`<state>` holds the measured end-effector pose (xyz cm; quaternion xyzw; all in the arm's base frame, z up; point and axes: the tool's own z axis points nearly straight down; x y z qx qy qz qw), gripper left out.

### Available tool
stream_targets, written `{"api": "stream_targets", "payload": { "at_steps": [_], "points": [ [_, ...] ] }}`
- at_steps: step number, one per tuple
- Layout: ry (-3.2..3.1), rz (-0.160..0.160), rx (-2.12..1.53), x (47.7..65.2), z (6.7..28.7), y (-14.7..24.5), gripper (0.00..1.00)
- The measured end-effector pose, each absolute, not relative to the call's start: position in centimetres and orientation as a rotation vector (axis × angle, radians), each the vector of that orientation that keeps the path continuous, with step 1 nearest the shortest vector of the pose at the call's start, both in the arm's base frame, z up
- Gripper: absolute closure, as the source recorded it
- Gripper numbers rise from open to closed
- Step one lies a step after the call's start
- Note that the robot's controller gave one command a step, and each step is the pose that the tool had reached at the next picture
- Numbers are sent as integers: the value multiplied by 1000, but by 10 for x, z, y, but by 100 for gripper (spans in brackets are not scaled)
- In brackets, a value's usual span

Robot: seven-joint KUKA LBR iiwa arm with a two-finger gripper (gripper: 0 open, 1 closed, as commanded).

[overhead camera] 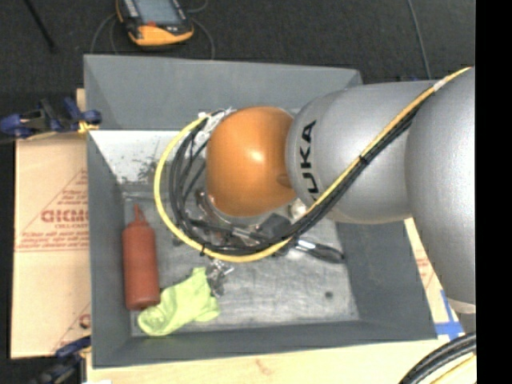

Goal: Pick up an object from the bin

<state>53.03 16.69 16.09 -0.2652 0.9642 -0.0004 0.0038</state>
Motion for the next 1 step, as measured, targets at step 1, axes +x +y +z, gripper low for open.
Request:
{"api": "stream_targets", "payload": {
  "at_steps": [1],
  "points": [
    [3026, -1, -833, 530, 157, 167, 0]
  ]
}}
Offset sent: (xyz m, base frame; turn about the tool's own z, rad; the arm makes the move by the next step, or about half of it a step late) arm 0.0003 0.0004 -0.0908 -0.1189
